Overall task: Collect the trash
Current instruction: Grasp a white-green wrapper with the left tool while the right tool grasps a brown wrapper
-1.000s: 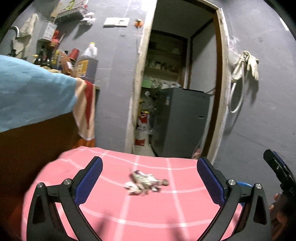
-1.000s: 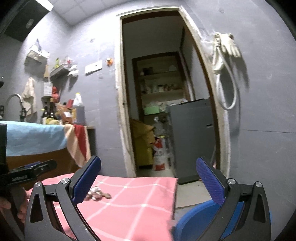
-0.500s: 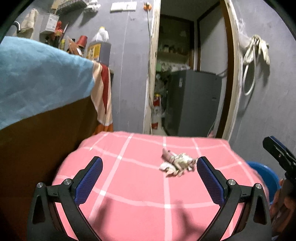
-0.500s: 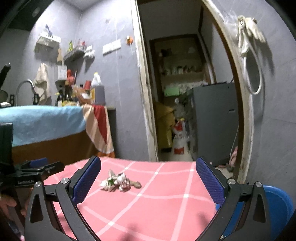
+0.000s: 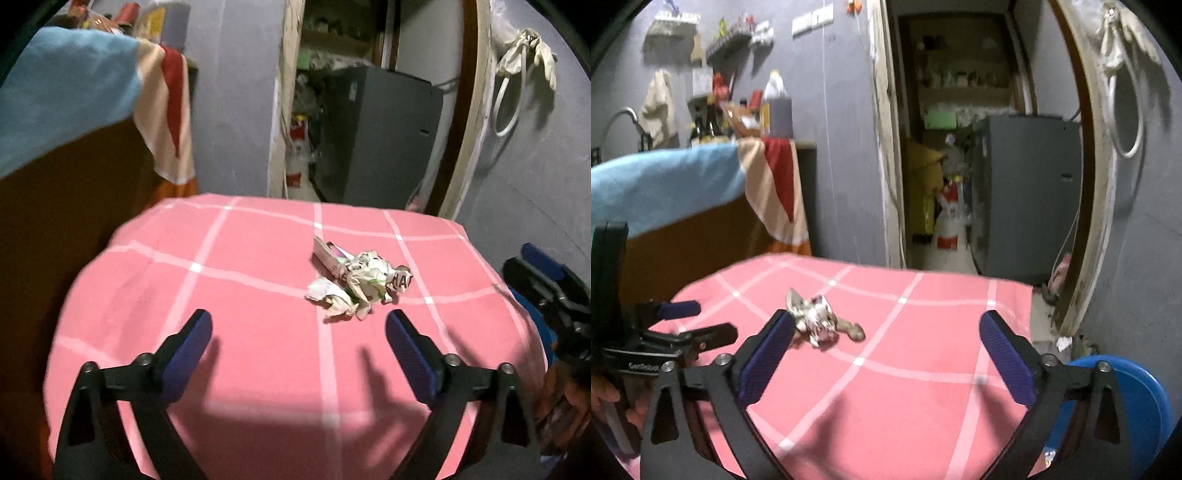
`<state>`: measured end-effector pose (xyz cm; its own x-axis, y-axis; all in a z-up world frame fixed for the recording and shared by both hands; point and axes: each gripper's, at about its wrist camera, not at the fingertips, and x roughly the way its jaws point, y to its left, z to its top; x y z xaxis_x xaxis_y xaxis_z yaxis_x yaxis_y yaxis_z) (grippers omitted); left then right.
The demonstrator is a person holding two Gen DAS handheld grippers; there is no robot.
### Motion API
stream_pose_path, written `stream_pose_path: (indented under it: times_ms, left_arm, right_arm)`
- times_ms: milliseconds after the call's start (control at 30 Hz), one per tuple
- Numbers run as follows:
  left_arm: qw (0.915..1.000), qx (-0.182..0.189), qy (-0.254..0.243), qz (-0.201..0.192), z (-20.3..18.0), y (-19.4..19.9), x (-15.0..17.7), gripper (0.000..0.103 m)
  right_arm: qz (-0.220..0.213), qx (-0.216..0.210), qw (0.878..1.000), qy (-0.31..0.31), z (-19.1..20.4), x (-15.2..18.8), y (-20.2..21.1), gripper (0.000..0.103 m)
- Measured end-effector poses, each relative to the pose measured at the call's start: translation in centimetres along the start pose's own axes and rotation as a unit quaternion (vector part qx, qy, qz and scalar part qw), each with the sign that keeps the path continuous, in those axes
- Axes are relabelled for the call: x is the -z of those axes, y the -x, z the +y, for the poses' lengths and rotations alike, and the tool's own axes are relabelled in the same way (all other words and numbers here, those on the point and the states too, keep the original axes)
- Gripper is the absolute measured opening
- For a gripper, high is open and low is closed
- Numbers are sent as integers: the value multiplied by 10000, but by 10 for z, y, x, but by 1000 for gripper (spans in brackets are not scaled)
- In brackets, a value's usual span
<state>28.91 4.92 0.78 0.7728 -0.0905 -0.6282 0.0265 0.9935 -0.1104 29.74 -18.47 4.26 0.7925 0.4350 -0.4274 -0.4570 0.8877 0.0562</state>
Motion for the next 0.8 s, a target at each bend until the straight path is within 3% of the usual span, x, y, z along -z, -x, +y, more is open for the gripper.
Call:
stream_pose_path:
  times_ms: [100,200,267,433,567,800]
  left_arm:
    - [9996,218,108,149,0,-11,-5,81]
    - [9986,367,270,284,3,-20,-8,64]
    - [9972,469,440,385,8,-25,-10,52]
    - [9923,766,741,628,16,-36,-16,36]
    - [9896,899,852,727,17,-39,-19,32]
    - [9887,969,778,837,14,-40,-20,19]
  right_arm:
    - [546,-107,9984,-85,-5,0,-20,90]
    - [993,-189,9947,-161,-8,-2,-35,85]
    - [1221,-237,9921,-184,-10,-5,-45,81]
    - [1702,-341,9848,-80,-5,-8,-68,71]
    - [2054,-522,9773,59,3,-8,-88,56]
    - [2470,-761,9659,175,16,-8,-108,46]
